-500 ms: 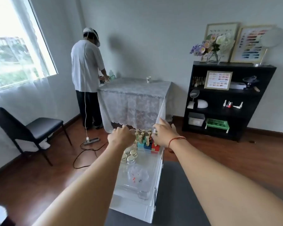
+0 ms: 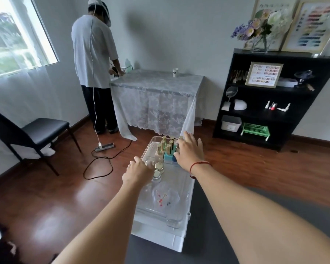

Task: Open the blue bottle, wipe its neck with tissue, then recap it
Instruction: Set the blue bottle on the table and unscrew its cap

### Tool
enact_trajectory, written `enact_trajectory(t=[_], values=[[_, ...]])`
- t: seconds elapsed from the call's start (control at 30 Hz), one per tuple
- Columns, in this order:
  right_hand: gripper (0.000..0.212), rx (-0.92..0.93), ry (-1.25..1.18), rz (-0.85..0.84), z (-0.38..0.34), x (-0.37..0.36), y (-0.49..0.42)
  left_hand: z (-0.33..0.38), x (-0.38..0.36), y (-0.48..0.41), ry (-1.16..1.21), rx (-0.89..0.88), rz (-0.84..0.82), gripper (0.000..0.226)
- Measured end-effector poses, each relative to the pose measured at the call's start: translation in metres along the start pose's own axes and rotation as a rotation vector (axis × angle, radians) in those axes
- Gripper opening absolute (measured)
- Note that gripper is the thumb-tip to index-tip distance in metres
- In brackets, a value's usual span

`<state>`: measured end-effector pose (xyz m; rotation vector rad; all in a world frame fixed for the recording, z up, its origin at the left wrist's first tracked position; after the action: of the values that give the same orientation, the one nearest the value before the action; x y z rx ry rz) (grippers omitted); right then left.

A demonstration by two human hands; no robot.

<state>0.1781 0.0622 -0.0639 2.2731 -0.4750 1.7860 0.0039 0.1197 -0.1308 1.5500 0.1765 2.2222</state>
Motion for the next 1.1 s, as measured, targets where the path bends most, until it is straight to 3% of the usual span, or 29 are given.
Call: enact_trajectory(t=[0.17,0.5,0.63,0.73,0.9,1.1], values=[[0.041,-0.050,0.029,0.015,0.001,-0.002,-0.004,-0.001,-0.003,0.003,0.062,-0.006,0.036,0.055],[0.031,-0.099,0.058,0.024,0.001,0.003,0.004,-0.002,-0.001,0.007,0.043,-0.014,0.037,0.069],[0.032,-0.057,-0.001,0.031,0.001,0.011,0.011,0.012,0.014,0.028,-0.030,-0.096,0.227,0.068],[0.018,-0.039,-0.190,0.071,0.005,0.032,0.024,0.036,0.014,0.047,0.010,-0.168,0.299,0.062],[0.020,-0.073,-0.360,0.154,0.028,0.068,0.055,0.083,-0.016,0.068,-0.019,-0.280,0.125,0.053],[0.013,-0.192,-0.333,0.266,0.084,0.093,0.096,0.124,-0.061,0.096,-0.022,-0.355,0.015,0.067]])
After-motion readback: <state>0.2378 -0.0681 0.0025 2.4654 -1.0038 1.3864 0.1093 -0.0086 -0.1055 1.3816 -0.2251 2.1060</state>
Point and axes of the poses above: each hand's wrist, its own y-axis away from the middle knuckle, its own x-axis out of the back of the hand, z = x × y, the point moved 10 cm from there along -y, towards the middle knuckle, and after that the axes turned 6 degrees about -z, right-handed, at the moved point
